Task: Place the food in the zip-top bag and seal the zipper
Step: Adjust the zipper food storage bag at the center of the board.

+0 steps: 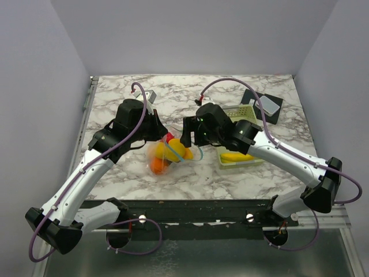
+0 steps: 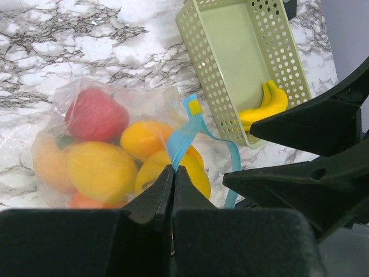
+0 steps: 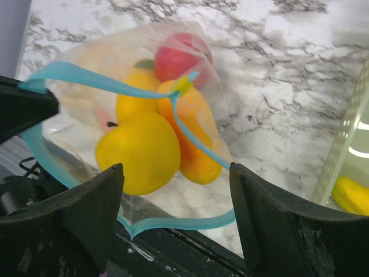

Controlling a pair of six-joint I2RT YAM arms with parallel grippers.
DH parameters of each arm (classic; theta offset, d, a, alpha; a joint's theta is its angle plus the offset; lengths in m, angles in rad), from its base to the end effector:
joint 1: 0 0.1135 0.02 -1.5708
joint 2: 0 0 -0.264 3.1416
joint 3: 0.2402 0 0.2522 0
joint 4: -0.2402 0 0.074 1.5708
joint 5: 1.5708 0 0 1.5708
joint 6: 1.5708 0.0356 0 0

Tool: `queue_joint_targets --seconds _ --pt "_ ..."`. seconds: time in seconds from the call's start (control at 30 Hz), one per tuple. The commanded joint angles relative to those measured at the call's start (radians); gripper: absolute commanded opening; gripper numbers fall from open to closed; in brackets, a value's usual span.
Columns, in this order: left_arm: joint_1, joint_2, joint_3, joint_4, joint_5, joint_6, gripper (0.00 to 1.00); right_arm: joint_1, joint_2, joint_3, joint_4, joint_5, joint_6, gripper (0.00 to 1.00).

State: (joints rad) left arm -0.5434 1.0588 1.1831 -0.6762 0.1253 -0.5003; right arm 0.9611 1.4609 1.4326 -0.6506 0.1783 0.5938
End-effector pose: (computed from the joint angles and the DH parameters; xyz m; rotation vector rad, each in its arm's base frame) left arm 0.1855 -0.1172 0.3762 0.1250 2.2074 -0.7355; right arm 0.1898 0.2607 0.3605 -0.3253 2.2929 0.6285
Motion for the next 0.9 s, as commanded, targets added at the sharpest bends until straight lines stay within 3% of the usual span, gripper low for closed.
queue_joint_targets --seconds 0.0,0.3,0.6,0.77,0.87 --pt "0.002 -0.007 0.006 0.03 0.009 -0.002 0.0 0.007 -0.034 -0.062 -0.07 0.086 0.049 0.77" --pt "0.002 -0.004 0.006 0.03 0.012 -0.004 0.0 0.005 -0.034 -0.17 -0.053 0.107 0.107 0.7" --pt "0.002 -0.01 0.004 0.029 0.014 -0.003 0.0 0.005 0.011 -0.205 -0.008 0.105 0.144 0.54" --pt "0.002 -0.017 0.011 0.021 0.01 -0.001 0.0 0.005 0.039 -0.192 0.009 0.095 0.136 0.38" --pt "0.002 -0.024 0.018 0.009 0.004 0.002 0.0 0.005 0.049 -0.172 0.01 0.099 0.122 0.15"
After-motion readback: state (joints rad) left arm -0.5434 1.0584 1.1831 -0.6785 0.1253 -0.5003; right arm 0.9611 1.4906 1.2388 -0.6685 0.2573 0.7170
